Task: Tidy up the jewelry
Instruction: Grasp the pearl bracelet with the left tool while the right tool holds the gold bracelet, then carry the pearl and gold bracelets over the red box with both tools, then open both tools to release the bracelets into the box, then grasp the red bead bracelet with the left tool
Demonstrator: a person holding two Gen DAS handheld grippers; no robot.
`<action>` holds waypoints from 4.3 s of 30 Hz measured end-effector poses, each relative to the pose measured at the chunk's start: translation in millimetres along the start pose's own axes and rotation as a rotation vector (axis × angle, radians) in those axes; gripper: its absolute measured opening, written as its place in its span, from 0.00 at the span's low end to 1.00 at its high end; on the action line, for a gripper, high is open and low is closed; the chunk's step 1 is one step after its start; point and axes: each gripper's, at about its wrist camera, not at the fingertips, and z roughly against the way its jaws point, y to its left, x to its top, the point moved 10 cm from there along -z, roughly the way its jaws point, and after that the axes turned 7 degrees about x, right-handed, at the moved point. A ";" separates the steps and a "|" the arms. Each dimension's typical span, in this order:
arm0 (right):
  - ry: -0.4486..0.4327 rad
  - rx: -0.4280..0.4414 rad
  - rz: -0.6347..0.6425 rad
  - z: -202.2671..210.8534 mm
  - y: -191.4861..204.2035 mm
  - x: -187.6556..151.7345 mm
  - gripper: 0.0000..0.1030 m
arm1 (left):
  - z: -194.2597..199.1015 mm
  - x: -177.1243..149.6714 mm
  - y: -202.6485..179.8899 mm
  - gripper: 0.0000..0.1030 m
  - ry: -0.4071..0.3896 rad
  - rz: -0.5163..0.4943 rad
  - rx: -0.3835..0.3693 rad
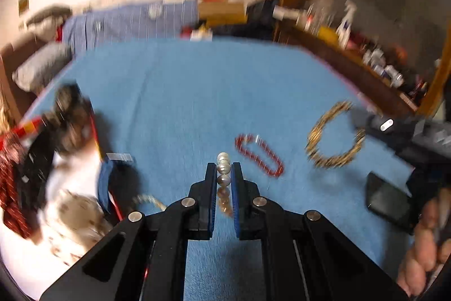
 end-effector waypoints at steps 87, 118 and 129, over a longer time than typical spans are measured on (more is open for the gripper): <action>0.444 0.278 0.336 -157.0 208.1 -160.5 0.20 | 73.5 -42.9 244.6 0.17 -0.007 0.288 0.326; 0.473 -0.085 0.554 -166.4 93.4 -132.8 0.18 | 77.1 -13.8 155.8 0.30 -0.043 0.195 0.152; 0.371 -0.217 0.495 -109.5 40.7 -94.3 0.05 | 75.6 -11.0 132.2 0.30 -0.027 0.137 0.126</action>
